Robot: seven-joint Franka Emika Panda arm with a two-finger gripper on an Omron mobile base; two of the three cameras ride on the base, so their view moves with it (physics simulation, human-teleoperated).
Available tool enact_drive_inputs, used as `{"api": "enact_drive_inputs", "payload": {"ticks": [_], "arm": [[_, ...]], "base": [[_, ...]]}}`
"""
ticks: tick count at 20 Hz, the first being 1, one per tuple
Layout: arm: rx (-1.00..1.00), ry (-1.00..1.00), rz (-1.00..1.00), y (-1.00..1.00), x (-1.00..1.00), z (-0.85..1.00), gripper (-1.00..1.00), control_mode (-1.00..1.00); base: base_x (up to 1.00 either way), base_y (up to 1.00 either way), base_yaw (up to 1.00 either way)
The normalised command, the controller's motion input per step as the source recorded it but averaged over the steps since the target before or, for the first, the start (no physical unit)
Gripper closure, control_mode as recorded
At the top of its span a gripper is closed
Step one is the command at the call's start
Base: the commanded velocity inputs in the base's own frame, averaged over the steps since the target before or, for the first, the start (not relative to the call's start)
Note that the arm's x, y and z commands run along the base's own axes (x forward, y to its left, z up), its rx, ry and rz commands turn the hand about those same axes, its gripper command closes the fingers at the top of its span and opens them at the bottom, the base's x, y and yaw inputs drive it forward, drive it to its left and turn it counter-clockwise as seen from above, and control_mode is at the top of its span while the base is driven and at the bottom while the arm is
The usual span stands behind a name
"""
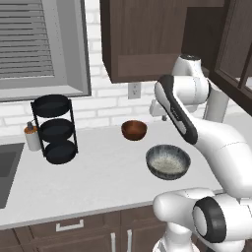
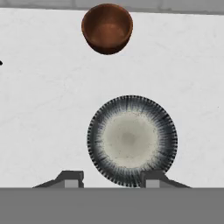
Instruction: Pick up the bowls on the counter and stack them on top of one another in the open cabinet. Place the smaller bowl on top of the larger bowl.
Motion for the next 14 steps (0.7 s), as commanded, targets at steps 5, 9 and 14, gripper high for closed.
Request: {"api": "enact_drive_inputs", "payload": {"ticks": [5, 9, 14], "arm": [[0.00, 0.00, 0.00, 0.03, -0.07, 0.00, -1.00, -1.00], [-0.08, -0.01, 0.00, 0.76, 0.07, -0.21, -1.00, -1.00], [-0.26, 0.08, 0.00, 1.00, 0.72, -0.77, -1.00, -1.00]], "base": [[0.00, 0.00, 0.00], [0.00, 0.00, 0.00], [0.00, 0.00, 0.00]]}}
